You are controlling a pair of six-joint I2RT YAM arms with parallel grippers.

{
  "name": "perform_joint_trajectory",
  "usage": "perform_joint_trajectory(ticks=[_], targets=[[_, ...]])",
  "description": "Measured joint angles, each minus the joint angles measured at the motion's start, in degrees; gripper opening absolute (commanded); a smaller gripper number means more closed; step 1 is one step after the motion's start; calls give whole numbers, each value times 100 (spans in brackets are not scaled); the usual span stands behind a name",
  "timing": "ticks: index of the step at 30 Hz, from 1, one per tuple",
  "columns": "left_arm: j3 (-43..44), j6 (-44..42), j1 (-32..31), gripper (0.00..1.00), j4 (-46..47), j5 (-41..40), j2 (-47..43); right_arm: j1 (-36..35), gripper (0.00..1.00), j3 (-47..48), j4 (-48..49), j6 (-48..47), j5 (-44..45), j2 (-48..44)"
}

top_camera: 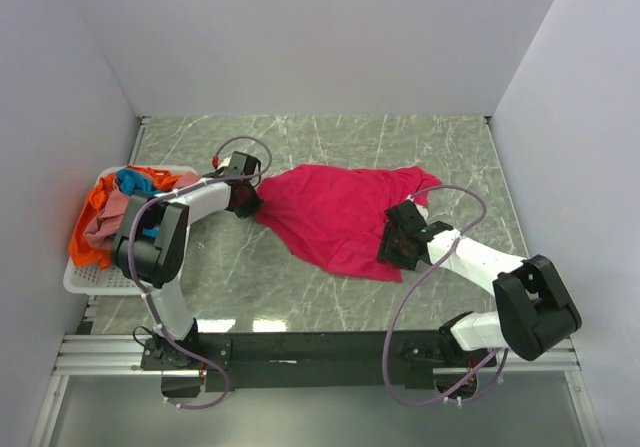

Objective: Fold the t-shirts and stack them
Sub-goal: Flatten the tshirt out

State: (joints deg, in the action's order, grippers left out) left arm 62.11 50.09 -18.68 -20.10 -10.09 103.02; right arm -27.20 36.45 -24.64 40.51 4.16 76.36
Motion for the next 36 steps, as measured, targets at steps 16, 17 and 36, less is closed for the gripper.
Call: perform_joint_trajectory(ticks=[16,17,36], targets=[[-286,-389,-85,1,293,-116,-824,-96,0,278,-326,105,885,-297],[-284,-391,-142,1,295,-190,-1012,-96,0,398,-463,68,992,-522],[2317,-922,-1220,1,184,-1285,-3456,-105,0,4546,-1106,-1364,2024,-2732]])
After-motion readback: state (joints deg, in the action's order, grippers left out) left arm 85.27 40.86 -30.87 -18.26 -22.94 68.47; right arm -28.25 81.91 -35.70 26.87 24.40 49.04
